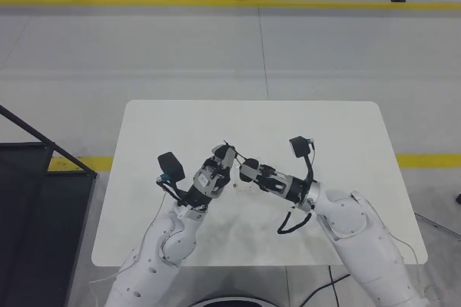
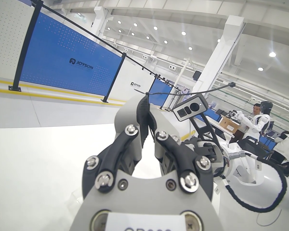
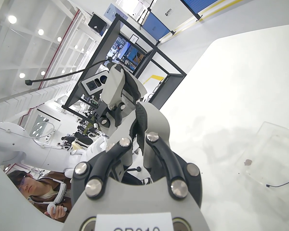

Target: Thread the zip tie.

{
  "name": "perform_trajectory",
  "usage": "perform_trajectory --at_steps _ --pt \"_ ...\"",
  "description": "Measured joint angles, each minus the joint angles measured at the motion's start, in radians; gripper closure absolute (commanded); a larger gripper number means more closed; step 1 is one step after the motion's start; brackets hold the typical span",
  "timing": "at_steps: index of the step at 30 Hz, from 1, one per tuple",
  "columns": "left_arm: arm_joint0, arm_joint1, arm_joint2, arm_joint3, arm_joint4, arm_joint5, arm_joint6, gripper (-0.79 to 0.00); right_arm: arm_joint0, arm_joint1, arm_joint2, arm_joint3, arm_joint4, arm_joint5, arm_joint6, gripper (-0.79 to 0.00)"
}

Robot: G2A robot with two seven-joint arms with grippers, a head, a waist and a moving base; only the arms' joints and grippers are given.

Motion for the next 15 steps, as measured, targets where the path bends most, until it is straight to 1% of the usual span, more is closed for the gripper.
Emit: perform_trajectory --at_steps 1,7,15 --pt "0.0 0.0 0.0 0.0 -0.001 0.0 -0.002 -0.36 -0.002 0.0 0.002 -0.002 0.0 -0.002 -0.001 0.0" --pt "0.001 -0.001 -0.003 -0.002 -0.005 -0.004 -0.015 -0.351 -0.011 0.002 0.012 -0.011 0.007 -0.011 0.0 0.0" --pt "0.001 -0.002 -0.006 -0.002 -0.005 -0.01 -0.025 -0.363 -0.018 0.001 0.018 -0.02 0.015 -0.021 -0.01 0.0"
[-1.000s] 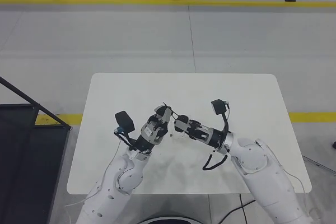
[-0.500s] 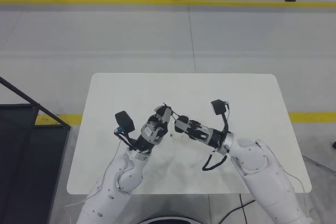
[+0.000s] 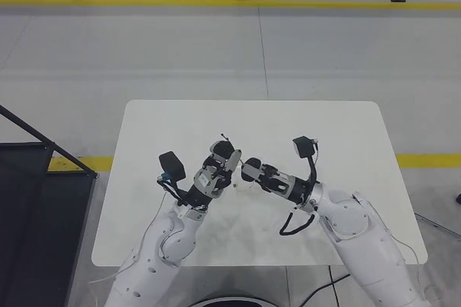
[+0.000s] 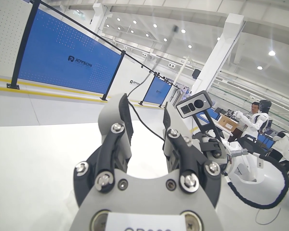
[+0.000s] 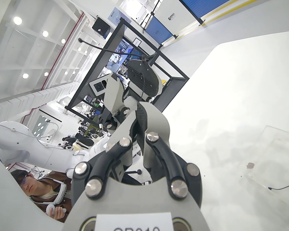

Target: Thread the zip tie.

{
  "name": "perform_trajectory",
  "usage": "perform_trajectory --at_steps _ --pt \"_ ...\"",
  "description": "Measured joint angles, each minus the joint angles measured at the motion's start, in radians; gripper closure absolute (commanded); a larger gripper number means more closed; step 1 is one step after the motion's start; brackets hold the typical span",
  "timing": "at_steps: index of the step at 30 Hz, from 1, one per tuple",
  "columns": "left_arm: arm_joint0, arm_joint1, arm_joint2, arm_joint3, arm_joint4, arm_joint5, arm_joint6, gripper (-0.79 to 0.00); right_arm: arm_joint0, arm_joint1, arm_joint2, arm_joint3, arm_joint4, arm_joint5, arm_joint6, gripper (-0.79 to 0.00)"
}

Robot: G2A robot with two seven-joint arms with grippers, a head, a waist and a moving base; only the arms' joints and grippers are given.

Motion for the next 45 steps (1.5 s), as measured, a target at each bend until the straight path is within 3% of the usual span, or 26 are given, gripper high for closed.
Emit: perform_trajectory --at_steps 11,13,14,18,19,23,27,31,40,42,45 --pt "0.023 0.009 -0.036 -0.011 -0.021 -0.072 -0.05 -0.431 -0.022 0.003 0.037 -0.008 0.075 -0.054 -0.016 0.0" --pt "0.033 0.013 -0.054 -0.018 -0.033 -0.091 -0.063 -0.499 -0.025 0.005 0.045 -0.005 0.102 -0.066 -0.001 0.0" --pt "0.037 0.015 -0.062 -0.021 -0.04 -0.101 -0.07 -0.625 -0.025 0.005 0.048 -0.003 0.119 -0.069 0.011 0.0" --pt "0.041 0.023 -0.102 -0.021 -0.151 -0.153 -0.145 -0.711 -0.015 0.011 0.062 0.024 0.221 -0.088 0.1 0.0" --pt "0.036 0.026 -0.113 -0.017 -0.209 -0.171 -0.191 -0.776 -0.011 0.014 0.067 0.035 0.254 -0.095 0.138 0.0" --pt "0.015 0.038 -0.151 -0.016 -0.419 -0.198 -0.379 -0.785 -0.004 0.023 0.083 0.066 0.359 -0.128 0.268 0.0" --pt "0.001 0.052 -0.187 -0.03 -0.594 -0.158 -0.571 -0.785 -0.004 0.034 0.098 0.086 0.49 -0.131 0.416 0.0" --pt "0.0 0.053 -0.191 -0.031 -0.609 -0.151 -0.59 -0.785 0.009 0.044 0.114 0.107 0.64 -0.07 0.582 0.0" --pt "0.002 0.052 -0.187 -0.033 -0.615 -0.147 -0.591 -0.785 0.01 0.044 0.115 0.107 0.644 -0.065 0.587 0.0" --pt "0.004 0.05 -0.171 -0.035 -0.671 -0.135 -0.608 -0.785 0.006 0.044 0.113 0.101 0.641 -0.058 0.578 0.0" --pt "-0.018 0.051 -0.146 -0.018 -0.86 -0.113 -0.724 -0.785 0.003 0.041 0.098 0.089 0.667 -0.03 0.572 0.0"
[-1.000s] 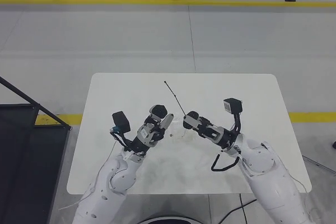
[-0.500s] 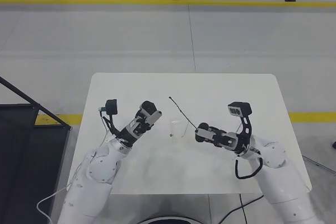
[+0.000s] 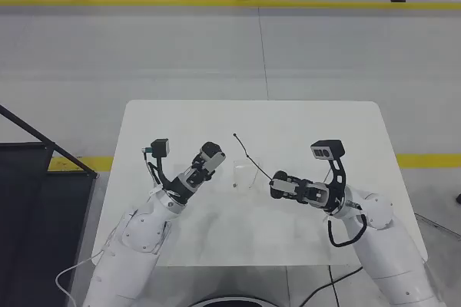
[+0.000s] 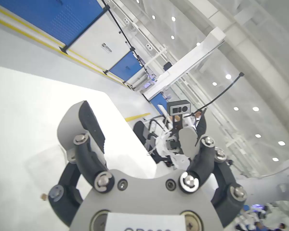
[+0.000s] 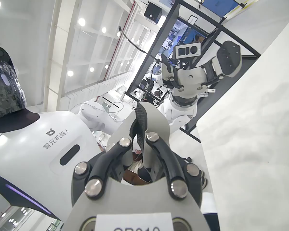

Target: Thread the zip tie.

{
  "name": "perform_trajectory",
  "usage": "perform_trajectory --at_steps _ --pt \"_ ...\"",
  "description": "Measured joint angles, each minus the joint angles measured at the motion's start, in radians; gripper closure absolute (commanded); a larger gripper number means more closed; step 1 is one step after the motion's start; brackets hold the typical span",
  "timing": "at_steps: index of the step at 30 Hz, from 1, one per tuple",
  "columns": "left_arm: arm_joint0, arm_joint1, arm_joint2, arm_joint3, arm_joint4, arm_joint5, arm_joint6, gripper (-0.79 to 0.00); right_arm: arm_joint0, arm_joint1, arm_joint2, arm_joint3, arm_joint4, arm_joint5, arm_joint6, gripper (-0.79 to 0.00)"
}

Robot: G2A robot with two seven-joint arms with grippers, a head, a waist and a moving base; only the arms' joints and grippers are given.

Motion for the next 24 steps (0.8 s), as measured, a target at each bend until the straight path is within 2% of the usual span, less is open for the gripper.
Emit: perform_trajectory --at_steps 10,13,16,24 --pt "-0.085 0.016 0.018 0.074 -0.582 0.165 -0.507 -0.785 0.057 -0.012 -0.044 0.048 0.155 0.066 0.116 0.0" --pt "-0.102 0.018 0.015 0.102 -0.706 0.211 -0.617 -0.785 0.072 -0.016 -0.056 0.066 0.201 0.104 0.155 0.0" --pt "-0.114 0.02 0.009 0.128 -0.781 0.231 -0.679 -0.785 0.086 -0.019 -0.058 0.085 0.236 0.154 0.204 0.0" --pt "-0.115 0.02 0.008 0.13 -0.782 0.23 -0.682 -0.785 0.087 -0.019 -0.057 0.087 0.237 0.158 0.208 0.0"
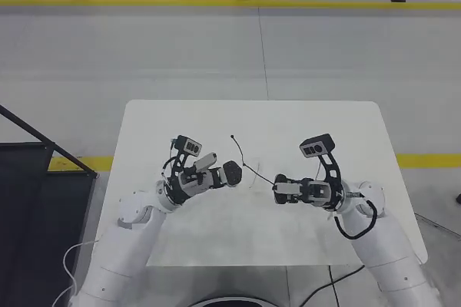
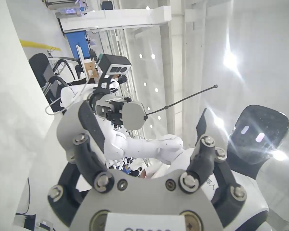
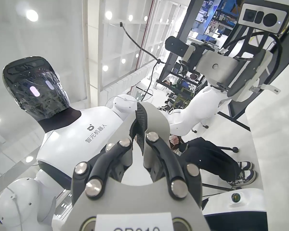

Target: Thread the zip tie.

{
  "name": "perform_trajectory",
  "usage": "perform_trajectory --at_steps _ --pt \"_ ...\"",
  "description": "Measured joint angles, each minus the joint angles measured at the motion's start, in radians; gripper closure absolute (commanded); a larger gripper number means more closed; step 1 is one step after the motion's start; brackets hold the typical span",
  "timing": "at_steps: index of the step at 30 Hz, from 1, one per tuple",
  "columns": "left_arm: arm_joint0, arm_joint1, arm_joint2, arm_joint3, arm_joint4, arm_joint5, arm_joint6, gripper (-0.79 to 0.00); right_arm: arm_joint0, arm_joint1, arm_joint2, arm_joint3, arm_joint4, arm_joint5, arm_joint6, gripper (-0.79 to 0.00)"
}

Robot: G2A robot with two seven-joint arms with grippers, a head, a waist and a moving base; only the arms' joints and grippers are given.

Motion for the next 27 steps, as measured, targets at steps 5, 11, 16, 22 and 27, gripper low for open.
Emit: perform_trajectory --at_steps 5,11,16,22,27 --pt "0.02 -0.003 0.017 -0.034 -0.061 0.03 0.012 -0.529 -0.017 -0.002 -0.006 -0.032 -0.02 0.027 -0.05 0.0" --pt "0.01 -0.007 0.028 -0.014 -0.138 0.044 -0.014 -0.36 -0.014 -0.009 -0.019 -0.028 -0.018 0.034 -0.055 0.0" --pt "-0.006 -0.011 0.043 0.01 -0.167 0.046 -0.017 -0.342 -0.008 -0.014 -0.024 -0.019 -0.012 0.035 -0.05 0.0" --pt "-0.021 -0.016 0.059 0.028 -0.2 0.056 -0.035 -0.314 -0.001 -0.019 -0.027 -0.007 -0.01 0.04 -0.041 0.0" --pt "-0.031 -0.018 0.072 0.038 -0.212 0.071 -0.052 -0.302 0.001 -0.022 -0.026 -0.004 -0.011 0.041 -0.039 0.0"
